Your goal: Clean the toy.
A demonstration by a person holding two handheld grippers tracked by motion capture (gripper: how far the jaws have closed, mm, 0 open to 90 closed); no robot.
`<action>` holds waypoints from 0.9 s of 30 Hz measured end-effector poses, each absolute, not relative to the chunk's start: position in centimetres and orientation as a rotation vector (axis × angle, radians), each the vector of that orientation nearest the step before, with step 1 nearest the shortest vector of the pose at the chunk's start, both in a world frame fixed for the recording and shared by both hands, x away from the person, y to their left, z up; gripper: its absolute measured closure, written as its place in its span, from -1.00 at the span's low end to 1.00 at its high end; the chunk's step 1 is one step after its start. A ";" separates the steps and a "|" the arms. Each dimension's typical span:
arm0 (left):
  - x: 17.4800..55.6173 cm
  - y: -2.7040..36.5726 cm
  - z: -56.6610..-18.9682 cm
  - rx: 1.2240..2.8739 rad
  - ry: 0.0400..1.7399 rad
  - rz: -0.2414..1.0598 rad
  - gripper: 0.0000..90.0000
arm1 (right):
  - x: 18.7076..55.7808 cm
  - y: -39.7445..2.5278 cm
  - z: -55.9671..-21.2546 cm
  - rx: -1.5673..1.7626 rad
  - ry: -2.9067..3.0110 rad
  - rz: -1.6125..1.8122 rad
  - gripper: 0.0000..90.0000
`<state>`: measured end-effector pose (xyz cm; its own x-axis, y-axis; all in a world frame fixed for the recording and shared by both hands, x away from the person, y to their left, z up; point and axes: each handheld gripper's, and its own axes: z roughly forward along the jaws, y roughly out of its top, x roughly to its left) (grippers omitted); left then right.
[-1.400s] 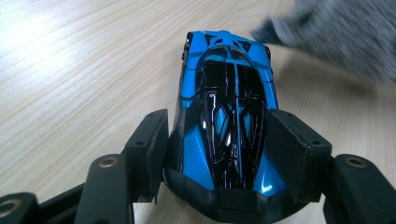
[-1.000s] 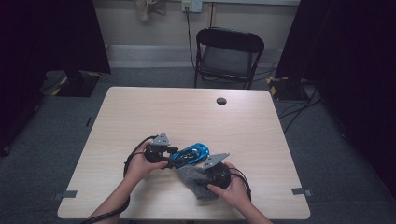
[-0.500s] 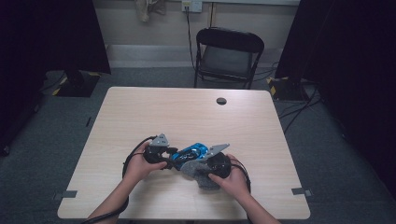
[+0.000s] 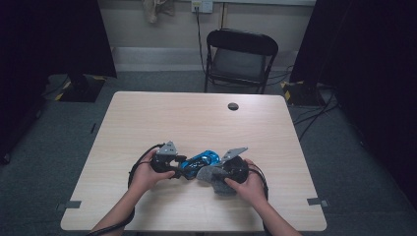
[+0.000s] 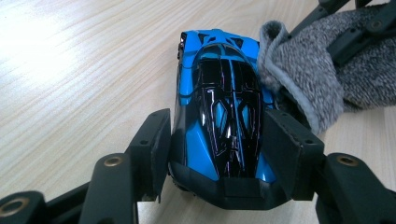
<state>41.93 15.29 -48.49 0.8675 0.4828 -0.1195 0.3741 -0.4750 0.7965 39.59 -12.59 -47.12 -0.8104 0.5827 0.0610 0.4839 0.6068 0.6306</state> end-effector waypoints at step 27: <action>41.9 15.6 -48.4 2.118 0.618 0.153 0.01 | 41.1 -16.4 -45.9 1.036 2.560 1.024 0.53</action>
<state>41.87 15.56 -48.44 0.8674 0.4833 -0.1184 0.3724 -0.4728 0.7986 41.12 -16.37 -45.89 -0.7358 0.6733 0.0725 0.5376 0.5157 0.6671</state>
